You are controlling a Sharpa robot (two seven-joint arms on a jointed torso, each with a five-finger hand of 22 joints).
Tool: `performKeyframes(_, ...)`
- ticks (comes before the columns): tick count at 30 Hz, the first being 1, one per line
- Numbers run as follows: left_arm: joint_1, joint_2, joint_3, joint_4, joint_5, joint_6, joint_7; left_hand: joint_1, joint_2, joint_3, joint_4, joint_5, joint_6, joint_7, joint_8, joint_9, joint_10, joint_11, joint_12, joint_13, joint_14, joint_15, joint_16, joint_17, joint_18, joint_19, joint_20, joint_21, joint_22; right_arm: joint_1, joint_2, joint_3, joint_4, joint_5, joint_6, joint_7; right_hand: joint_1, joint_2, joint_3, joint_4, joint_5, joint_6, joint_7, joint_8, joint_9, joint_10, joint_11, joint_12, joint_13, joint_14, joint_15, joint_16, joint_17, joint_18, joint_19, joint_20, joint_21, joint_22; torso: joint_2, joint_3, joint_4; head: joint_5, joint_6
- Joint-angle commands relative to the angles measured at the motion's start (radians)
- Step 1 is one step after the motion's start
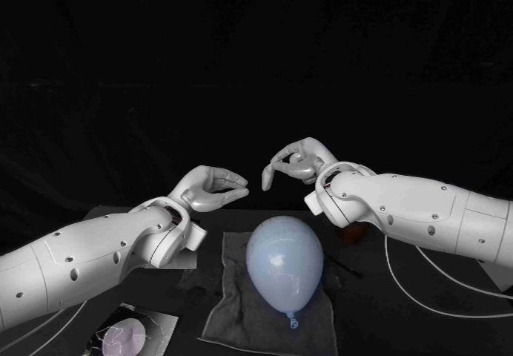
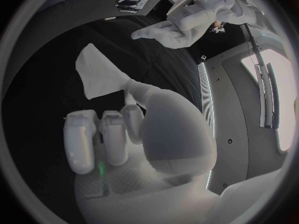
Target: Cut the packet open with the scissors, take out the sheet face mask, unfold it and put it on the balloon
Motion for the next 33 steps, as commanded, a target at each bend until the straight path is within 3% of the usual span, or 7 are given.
performKeyframes(1,0.001,-0.005,0.001,-0.012,0.076,-0.02,0.029,0.012,-0.004,-0.005,0.003,0.002,0.008,0.021,-0.006,-0.004,0.002,-0.002,0.005,0.0,0.005,-0.007,0.009,0.002,0.0,0.022,0.0,0.01,0.003,0.0,-0.004,0.001,0.01,0.014,0.121,0.057,-0.002,0.005,0.006,0.002,0.003,0.003,0.0,0.028,0.075,0.034,-0.009,-0.001,0.13,0.106,-0.005,0.004,0.263,-0.006,0.109,-0.005,0.006,0.263,0.0,0.0004,0.0,0.0,0.001)
performKeyframes(10,0.001,-0.001,0.001,-0.043,0.116,-0.03,0.032,0.018,-0.012,-0.035,0.014,0.002,-0.007,0.013,-0.026,-0.017,-0.026,0.004,-0.003,-0.003,0.004,-0.004,0.023,0.001,0.004,0.045,0.0,0.015,0.004,0.0,-0.01,0.001,0.031,0.018,0.17,0.082,-0.003,0.005,0.007,0.002,0.003,0.003,0.001,0.028,0.075,0.033,-0.009,-0.002,0.13,0.106,-0.005,0.004,0.263,-0.006,0.109,-0.005,0.006,0.263,-0.001,0.0,-0.0011,0.002,0.002)
performKeyframes(14,0.001,0.01,0.001,-0.056,0.123,-0.024,0.028,0.031,-0.007,-0.112,0.033,0.002,-0.042,-0.033,-0.055,-0.031,-0.062,0.035,-0.007,-0.002,-0.033,0.017,0.012,-0.011,-0.001,0.019,0.0,0.006,-0.001,0.0,-0.01,0.001,0.045,0.019,0.177,0.087,-0.003,0.005,0.007,0.002,0.003,0.003,0.001,0.028,0.075,0.033,-0.009,-0.002,0.13,0.106,-0.005,0.004,0.263,-0.006,0.109,-0.005,0.006,0.263,0.001,0.0005,-0.0007,0.006,0.003)
performKeyframes(17,0.001,0.019,0.001,-0.057,0.114,0.003,0.018,0.053,0.004,-0.19,0.05,0.002,-0.058,-0.034,-0.069,-0.038,-0.089,0.015,-0.009,-0.002,-0.074,0.015,-0.004,-0.029,-0.004,0.0,0.001,0.0,-0.003,0.0,-0.01,0.001,0.058,0.019,0.182,0.09,-0.003,0.005,0.007,0.002,0.003,0.003,0.001,0.028,0.075,0.033,-0.009,-0.002,0.13,0.106,-0.005,0.004,0.263,-0.006,0.109,-0.005,0.006,0.263,0.001,0.0002,-0.0008,0.006,0.002)
performKeyframes(18,0.001,0.023,0.001,-0.056,0.107,0.022,0.013,0.057,0.006,-0.234,0.064,0.002,-0.062,-0.024,-0.073,-0.04,-0.104,-0.009,-0.013,-0.003,-0.11,0.021,-0.018,-0.043,-0.005,-0.006,0.001,-0.002,-0.004,0.0,-0.01,0.001,0.065,0.019,0.184,0.091,-0.003,0.005,0.007,0.002,0.003,0.003,0.001,0.028,0.075,0.033,-0.009,-0.002,0.13,0.106,-0.005,0.004,0.263,-0.006,0.109,-0.005,0.006,0.263,0.001,0.0003,-0.001,0.006,0.002)
performKeyframes(22,0.0,0.036,0.002,-0.055,0.09,0.067,0.003,0.111,0.037,-0.377,0.131,0.002,-0.062,-0.02,-0.076,-0.042,-0.12,-0.023,-0.008,-0.001,-0.133,0.026,-0.031,-0.064,-0.005,-0.01,0.002,-0.003,-0.004,0.0,-0.012,0.001,0.08,0.018,0.185,0.095,-0.003,0.005,0.007,0.002,0.003,0.003,0.001,0.028,0.075,0.033,-0.009,-0.002,0.13,0.106,-0.005,0.004,0.263,-0.006,0.109,-0.005,0.006,0.263,0.0,0.0002,-0.0007,0.007,0.001)
performKeyframes(33,-0.002,0.067,0.003,-0.066,0.053,0.117,0.002,0.19,0.07,-0.414,0.136,0.002,-0.079,-0.042,-0.088,-0.048,-0.148,-0.065,-0.019,-0.003,-0.249,0.038,-0.09,-0.112,-0.006,-0.068,0.001,-0.011,-0.009,0.0,-0.006,0.001,0.098,0.018,0.19,0.102,-0.004,0.005,0.009,0.001,0.003,0.001,0.001,0.028,0.076,0.034,-0.009,-0.002,0.13,0.106,-0.005,0.004,0.263,-0.006,0.109,-0.005,0.006,0.263,0.001,0.0003,-0.0011,0.009,0.003)
